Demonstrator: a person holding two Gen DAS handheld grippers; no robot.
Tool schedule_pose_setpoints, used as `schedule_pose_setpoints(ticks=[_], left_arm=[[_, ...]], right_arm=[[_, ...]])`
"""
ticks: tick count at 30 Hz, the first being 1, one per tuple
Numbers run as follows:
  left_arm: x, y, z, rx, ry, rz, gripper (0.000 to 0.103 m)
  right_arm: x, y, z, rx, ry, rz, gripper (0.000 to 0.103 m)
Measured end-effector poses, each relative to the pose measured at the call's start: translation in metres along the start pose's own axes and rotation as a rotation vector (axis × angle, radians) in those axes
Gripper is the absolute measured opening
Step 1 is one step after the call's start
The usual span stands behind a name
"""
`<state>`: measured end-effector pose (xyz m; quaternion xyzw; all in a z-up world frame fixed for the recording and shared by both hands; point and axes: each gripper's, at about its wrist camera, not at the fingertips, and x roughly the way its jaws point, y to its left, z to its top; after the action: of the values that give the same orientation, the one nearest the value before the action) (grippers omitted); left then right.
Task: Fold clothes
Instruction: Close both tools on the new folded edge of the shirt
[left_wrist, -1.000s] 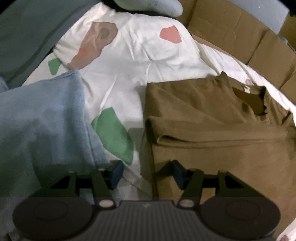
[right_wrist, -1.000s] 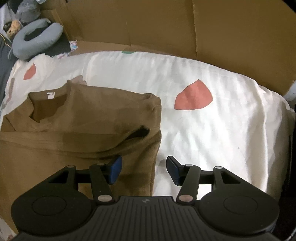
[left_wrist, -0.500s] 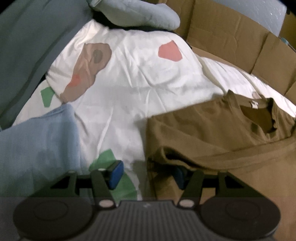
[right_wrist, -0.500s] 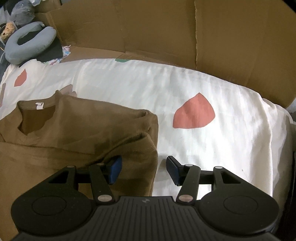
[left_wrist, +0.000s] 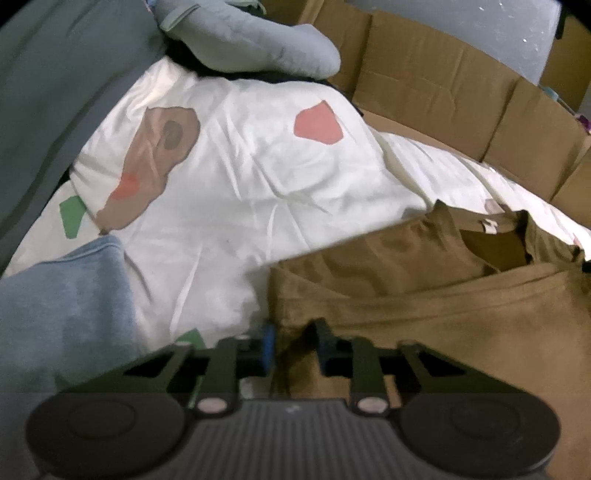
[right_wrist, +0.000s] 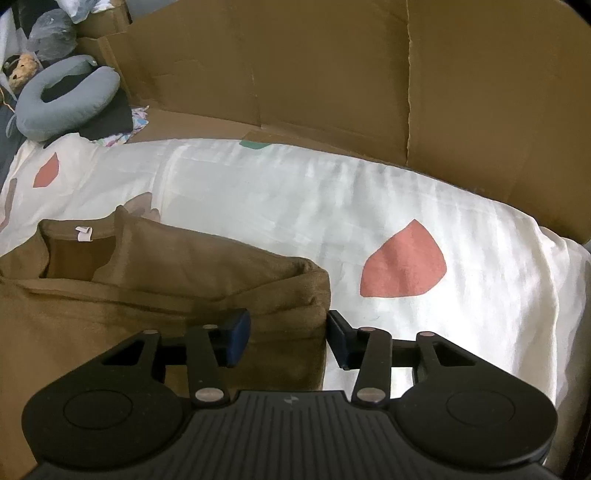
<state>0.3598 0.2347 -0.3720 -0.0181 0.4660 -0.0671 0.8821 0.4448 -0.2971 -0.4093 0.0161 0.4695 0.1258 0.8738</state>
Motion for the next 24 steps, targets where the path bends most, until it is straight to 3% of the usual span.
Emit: schedule_pose_setpoints(ticks=[5, 18, 22, 24], left_arm=[[-0.005, 0.005, -0.002, -0.032, -0.02, -0.011, 0.008], [-0.002, 0.007, -0.004, -0.045, -0.014, -0.018, 0.009], [-0.006, 0.007, -0.003, -0.043, -0.021, -0.018, 0.006], [-0.011, 0.007, -0.003, -0.047, -0.031, -0.019, 0.006]], right_arm=[[-0.004, -0.005, 0.0, 0.013, -0.019, -0.006, 0.015], [-0.004, -0.017, -0.011, 0.028, 0.017, 0.014, 0.021], [-0.007, -0.014, -0.01, 0.0, 0.011, 0.022, 0.005], [-0.011, -0.011, -0.007, -0.02, 0.006, 0.008, 0.004]])
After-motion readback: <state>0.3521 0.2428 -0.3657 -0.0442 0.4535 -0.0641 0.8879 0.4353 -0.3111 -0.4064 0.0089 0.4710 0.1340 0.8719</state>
